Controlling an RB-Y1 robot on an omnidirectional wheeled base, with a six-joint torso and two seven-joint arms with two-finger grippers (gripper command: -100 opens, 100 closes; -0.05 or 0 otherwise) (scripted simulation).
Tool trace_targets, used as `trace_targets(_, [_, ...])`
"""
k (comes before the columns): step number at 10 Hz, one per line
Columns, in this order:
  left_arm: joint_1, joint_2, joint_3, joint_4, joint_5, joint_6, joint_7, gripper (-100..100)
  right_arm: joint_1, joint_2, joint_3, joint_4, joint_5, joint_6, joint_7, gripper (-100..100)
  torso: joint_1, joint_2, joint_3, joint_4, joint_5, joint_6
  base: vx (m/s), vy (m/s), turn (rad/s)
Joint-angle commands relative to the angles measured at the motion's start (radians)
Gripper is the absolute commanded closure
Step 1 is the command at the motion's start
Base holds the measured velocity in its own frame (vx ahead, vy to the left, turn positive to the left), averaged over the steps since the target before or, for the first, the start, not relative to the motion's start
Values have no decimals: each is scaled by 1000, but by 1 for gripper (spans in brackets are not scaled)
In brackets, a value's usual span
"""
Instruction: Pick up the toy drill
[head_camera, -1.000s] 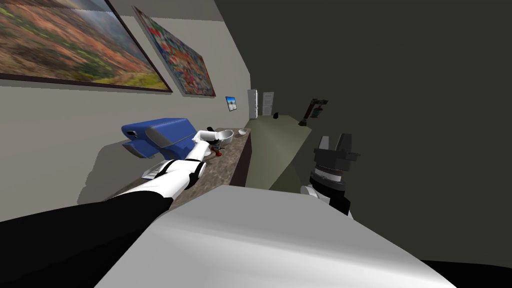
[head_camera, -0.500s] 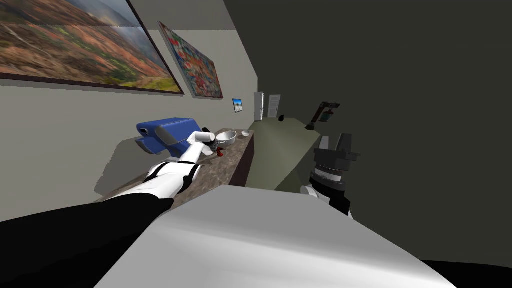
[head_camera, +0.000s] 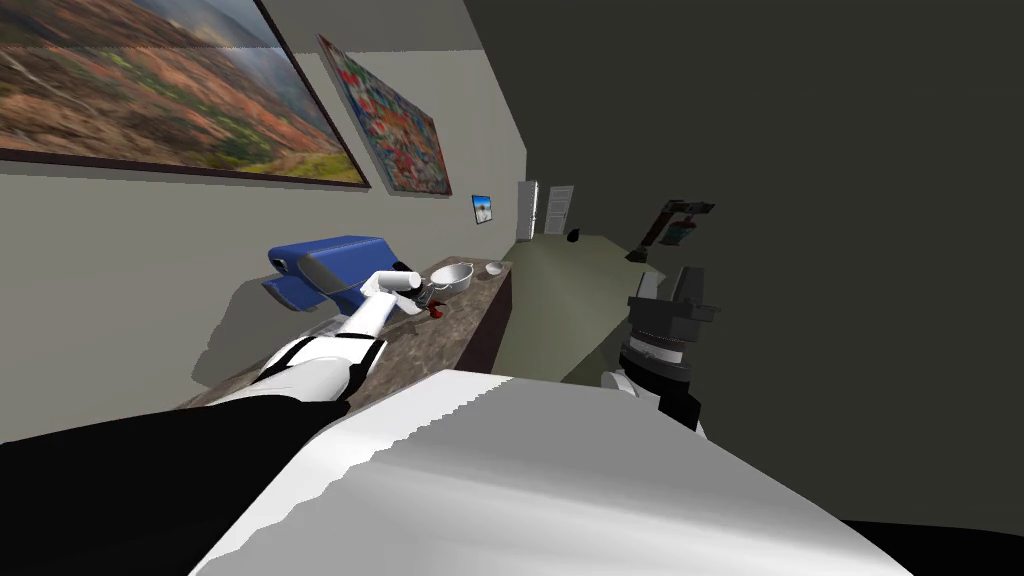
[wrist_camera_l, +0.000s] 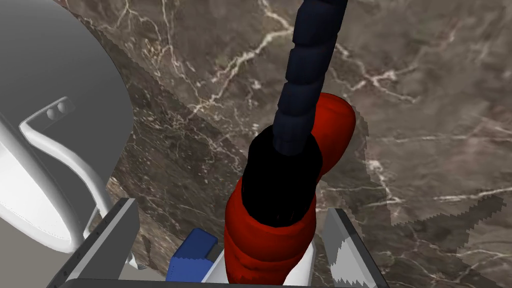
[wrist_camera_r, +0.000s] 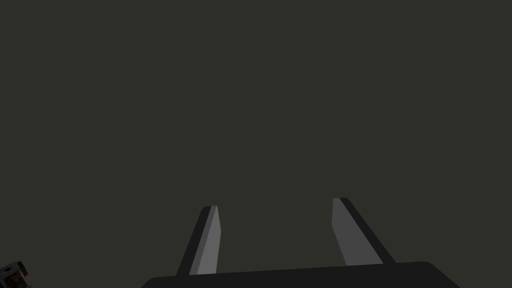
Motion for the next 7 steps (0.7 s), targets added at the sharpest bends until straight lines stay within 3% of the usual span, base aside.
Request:
trace_targets(1, [50, 48, 1, -26, 50, -31, -50, -100, 0, 0, 0, 0, 0, 0, 0, 0, 0, 0, 0, 0, 0, 0, 174, -129, 347])
trace_targets(3, [63, 48, 1, -26, 102, -31, -63, -100, 0, 0, 0, 0, 0, 0, 0, 0, -5, -4, -2, -1, -1, 0, 136, -100, 90])
trace_targets(4, [112, 93, 3, -55, 137, -61, -108, -100, 0, 0, 0, 0, 0, 0, 0, 0, -1, 0, 0, 0, -1, 0, 160, -90, 317])
trace_targets(6, [126, 93, 3, -55, 186, -61, -121, -100, 0, 0, 0, 0, 0, 0, 0, 0, -2, -3, -2, -1, -1, 0, 121, -79, 101])
trace_targets(7, [170, 139, 5, -85, 220, -91, -167, -100, 0, 0, 0, 0, 0, 0, 0, 0, 0, 0, 0, 0, 0, 0, 134, -129, 286])
